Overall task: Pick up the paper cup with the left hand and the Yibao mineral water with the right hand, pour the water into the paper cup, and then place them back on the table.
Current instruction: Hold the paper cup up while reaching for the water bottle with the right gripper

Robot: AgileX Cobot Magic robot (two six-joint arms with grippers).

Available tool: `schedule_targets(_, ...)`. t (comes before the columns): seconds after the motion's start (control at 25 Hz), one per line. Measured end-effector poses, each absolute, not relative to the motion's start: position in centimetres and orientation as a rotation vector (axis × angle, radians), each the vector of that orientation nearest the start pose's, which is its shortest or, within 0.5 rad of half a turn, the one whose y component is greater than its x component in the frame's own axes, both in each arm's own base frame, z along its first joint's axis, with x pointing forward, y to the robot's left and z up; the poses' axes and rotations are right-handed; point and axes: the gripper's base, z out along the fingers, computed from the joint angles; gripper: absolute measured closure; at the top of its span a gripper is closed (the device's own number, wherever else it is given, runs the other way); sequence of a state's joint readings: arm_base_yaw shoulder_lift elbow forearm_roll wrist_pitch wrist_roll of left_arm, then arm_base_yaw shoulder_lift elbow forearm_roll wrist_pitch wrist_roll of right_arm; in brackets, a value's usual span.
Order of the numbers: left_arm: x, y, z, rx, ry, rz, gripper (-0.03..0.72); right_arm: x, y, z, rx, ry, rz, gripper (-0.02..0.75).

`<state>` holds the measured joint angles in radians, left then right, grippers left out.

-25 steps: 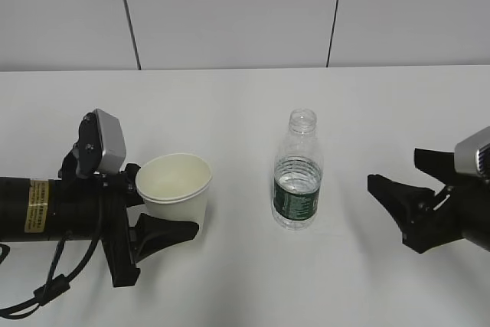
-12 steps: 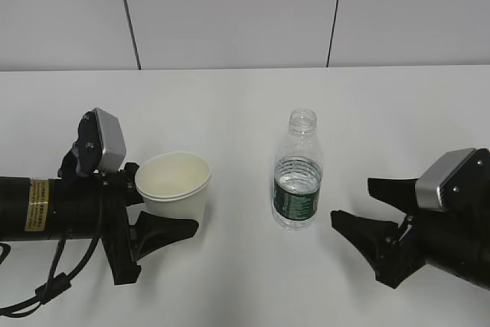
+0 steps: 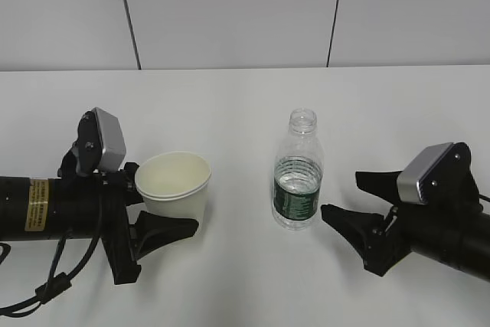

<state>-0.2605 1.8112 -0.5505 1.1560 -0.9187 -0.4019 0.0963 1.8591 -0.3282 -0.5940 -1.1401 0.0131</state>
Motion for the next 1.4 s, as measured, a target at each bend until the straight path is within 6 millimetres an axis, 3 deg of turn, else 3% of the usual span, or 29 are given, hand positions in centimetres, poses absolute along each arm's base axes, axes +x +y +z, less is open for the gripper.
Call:
schedule_targets(0.2, 24.4, -13.4, 12.6, 1.191, 1.736, -0.745, 0.253, 25.1, 7.3, 10.8, -0.716, 1.753, 0.418, 0.146)
schedule_targets(0.84, 24.4, -13.4, 12.6, 1.19, 1.736, -0.745, 0.254, 26.6, 7.8, 8.5, -0.752, 1.787, 0.477, 0.146)
schedule_targets(1.4, 24.5, -13.3, 12.6, 1.18, 1.739, -0.743, 0.254, 28.4, 8.4, 9.0, -0.814, 1.713, 0.488, 0.146)
